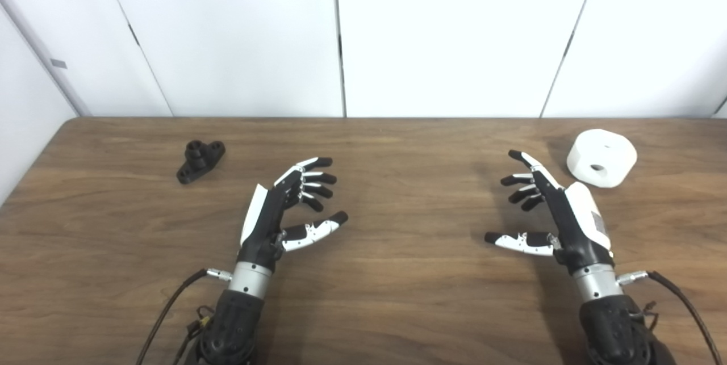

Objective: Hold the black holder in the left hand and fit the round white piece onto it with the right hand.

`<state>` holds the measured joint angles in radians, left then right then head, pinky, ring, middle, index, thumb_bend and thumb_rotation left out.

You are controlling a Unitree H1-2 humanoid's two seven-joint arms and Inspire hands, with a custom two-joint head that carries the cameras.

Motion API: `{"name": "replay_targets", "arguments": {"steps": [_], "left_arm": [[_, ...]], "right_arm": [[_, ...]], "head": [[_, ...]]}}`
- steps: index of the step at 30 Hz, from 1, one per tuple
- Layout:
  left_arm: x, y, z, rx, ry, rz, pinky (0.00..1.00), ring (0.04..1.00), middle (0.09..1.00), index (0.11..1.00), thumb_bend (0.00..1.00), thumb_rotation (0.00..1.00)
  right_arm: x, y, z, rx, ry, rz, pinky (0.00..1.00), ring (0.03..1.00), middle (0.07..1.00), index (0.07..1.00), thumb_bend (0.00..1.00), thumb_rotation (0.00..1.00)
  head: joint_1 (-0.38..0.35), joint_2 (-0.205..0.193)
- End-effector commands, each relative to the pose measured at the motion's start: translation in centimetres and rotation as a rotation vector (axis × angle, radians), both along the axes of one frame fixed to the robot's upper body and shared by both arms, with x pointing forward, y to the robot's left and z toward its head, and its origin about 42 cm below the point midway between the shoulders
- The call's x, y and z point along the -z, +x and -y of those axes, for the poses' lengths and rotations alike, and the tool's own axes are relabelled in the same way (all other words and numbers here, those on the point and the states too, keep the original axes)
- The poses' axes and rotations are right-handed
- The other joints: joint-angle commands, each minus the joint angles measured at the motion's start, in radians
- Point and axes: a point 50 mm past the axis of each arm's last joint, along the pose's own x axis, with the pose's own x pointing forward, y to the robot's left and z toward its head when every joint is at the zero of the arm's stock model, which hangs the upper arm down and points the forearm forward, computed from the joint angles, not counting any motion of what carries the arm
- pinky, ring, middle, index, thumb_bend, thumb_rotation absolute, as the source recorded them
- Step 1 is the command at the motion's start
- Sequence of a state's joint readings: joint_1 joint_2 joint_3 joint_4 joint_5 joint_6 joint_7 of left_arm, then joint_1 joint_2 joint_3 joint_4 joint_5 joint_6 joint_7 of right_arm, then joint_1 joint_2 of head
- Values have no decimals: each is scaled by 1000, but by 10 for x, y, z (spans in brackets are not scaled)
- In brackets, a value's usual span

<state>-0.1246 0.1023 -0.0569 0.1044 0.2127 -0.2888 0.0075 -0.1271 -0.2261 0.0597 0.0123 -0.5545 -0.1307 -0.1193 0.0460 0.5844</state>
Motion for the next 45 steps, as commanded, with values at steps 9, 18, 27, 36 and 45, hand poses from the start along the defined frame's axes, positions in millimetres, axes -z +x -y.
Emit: {"name": "replay_targets", "arguments": {"steps": [9, 18, 27, 36, 45], "left_arm": [[0, -1, -1, 2, 7, 25, 481, 612, 679, 762, 614, 0], [1, -2, 4, 1, 6, 15, 485, 616, 686, 729, 616, 0], [15, 3, 26, -12, 11, -28, 475, 624, 700, 683, 638, 0], [24, 7, 35, -19, 20, -40, 472, 622, 707, 676, 636, 0], [16, 7, 34, -30, 7, -22, 469, 611, 693, 666, 646, 0]], "right_arm": [[-19, 6, 1, -15, 3, 77, 493, 582, 694, 890, 641, 83], [-18, 5, 7, -10, 5, 79, 491, 585, 699, 892, 642, 80], [-10, 5, 28, -7, 32, 63, 507, 598, 699, 890, 652, 7], [-15, 2, 29, 8, 31, 65, 478, 568, 680, 875, 629, 0], [-19, 1, 31, 9, 13, 66, 430, 554, 674, 870, 595, 75]], "head": [[9, 0], [153, -14], [386, -91], [416, -121], [422, -113]]}}
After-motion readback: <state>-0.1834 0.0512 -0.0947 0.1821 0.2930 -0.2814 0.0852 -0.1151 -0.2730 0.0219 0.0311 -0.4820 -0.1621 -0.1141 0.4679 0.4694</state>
